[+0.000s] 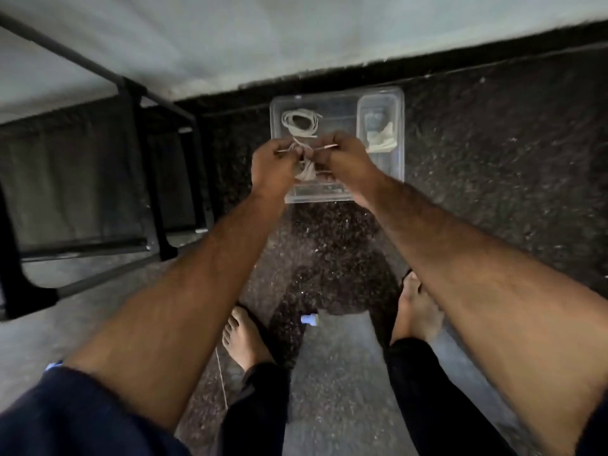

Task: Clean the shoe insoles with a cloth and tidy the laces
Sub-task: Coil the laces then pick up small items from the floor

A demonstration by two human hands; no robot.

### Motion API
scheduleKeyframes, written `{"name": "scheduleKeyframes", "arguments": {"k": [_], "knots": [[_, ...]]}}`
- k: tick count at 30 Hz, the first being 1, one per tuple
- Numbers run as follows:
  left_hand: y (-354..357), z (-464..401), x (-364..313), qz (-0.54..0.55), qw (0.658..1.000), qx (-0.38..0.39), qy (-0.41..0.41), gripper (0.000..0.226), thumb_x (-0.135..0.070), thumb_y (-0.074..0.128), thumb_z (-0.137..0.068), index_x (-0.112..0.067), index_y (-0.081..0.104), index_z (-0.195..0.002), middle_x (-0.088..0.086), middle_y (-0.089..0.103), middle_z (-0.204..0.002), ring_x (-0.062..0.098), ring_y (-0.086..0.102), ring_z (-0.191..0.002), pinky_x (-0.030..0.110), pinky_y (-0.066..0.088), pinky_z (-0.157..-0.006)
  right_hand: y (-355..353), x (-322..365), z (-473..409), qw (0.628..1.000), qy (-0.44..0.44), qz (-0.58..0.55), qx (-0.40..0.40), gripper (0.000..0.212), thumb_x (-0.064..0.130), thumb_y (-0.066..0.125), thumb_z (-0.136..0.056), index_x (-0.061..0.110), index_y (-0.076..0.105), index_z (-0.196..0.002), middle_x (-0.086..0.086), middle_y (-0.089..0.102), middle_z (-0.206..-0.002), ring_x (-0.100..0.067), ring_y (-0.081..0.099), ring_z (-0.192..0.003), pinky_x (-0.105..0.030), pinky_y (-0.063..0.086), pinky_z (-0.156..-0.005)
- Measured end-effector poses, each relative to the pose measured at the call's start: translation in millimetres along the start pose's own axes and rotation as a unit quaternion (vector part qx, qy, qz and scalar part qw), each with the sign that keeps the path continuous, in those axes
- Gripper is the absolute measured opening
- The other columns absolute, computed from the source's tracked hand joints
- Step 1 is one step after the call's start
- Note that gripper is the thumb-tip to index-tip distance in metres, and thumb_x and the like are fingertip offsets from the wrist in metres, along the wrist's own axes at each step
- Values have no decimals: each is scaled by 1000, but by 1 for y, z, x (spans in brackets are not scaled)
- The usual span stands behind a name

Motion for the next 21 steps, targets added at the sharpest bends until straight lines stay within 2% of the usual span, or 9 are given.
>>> {"name": "scheduleKeyframes", "arguments": {"k": [2, 3, 6, 8, 11, 14, 16, 19, 21], "knots": [[4, -11, 14, 36, 999, 7, -26, 16, -8, 66, -94, -1, 70, -107, 10, 71, -92, 18, 71, -79, 35, 63, -62, 3, -10, -20, 1000, 0, 19, 7, 22, -3, 69, -92, 14, 58, -82, -5, 67, -76, -10, 67, -60, -25, 53, -53], [4, -16, 16, 13, 1000, 9, -21, 16, -12, 67, -94, -4, 70, -107, 8, 72, -94, 18, 71, -81, 37, 64, -66, 5, -12, -31, 999, 3, 38, 9, 21, -6, 68, -91, 10, 59, -82, -7, 65, -75, -10, 67, -56, -25, 53, -51], [-1, -36, 13, -184, 980, 4, 75, 19, -30, 64, -94, -17, 73, -105, 2, 75, -101, 18, 70, -95, 36, 57, -83, 13, -10, -64, 990, -13, 138, -1, 5, -3, 68, -90, 2, 66, -92, -6, 64, -72, -2, 64, -48, -22, 50, -43], [-4, -44, 8, -316, 936, -10, 153, 28, -37, 57, -93, -22, 73, -111, 4, 70, -112, 23, 64, -107, 39, 53, -90, 16, -2, -79, 965, -58, 256, -1, 8, 10, 71, -89, 10, 69, -96, -3, 70, -85, -7, 70, -71, -23, 52, -58], [-8, -50, 5, -437, 875, -37, 205, 27, -38, 58, -94, -30, 68, -117, 6, 53, -126, 29, 48, -121, 47, 42, -96, 24, 12, -90, 894, -133, 425, 38, 18, 17, 69, -90, 10, 71, -106, -6, 73, -109, -19, 67, -106, -20, 41, -76], [-10, -53, 7, -462, 858, -52, 219, 32, -41, 62, -92, -28, 63, -121, 7, 46, -132, 31, 44, -123, 51, 38, -98, 32, 18, -102, 839, -167, 515, 54, 21, 12, 62, -91, 9, 71, -109, -10, 72, -120, -28, 65, -115, -28, 43, -91], [-10, -56, 8, -463, 858, -56, 217, 36, -40, 64, -91, -25, 61, -124, 7, 45, -136, 32, 43, -125, 53, 37, -99, 39, 16, -110, 811, -182, 551, 68, 19, 16, 66, -90, 10, 70, -107, -10, 72, -118, -30, 66, -112, -31, 46, -91], [-9, -60, 11, -452, 864, -48, 218, 37, -36, 64, -91, -23, 59, -125, 8, 44, -139, 32, 42, -127, 54, 36, -100, 46, 9, -119, 794, -197, 571, 77, 20, 20, 73, -85, 12, 68, -103, -13, 72, -112, -34, 68, -104, -34, 49, -86], [-8, -60, 12, -456, 860, -37, 227, 38, -34, 64, -91, -23, 58, -126, 7, 43, -141, 32, 40, -129, 54, 36, -101, 46, 7, -120, 791, -220, 568, 64, 20, 18, 68, -88, 12, 67, -106, -15, 72, -112, -36, 67, -105, -35, 47, -86]]}}
Point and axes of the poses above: each hand's wrist, its own z-axis away from the middle knuckle, its own y-axis out of the palm, x = y × z, the point moved 5 cm from there along -z, towards the middle knuckle
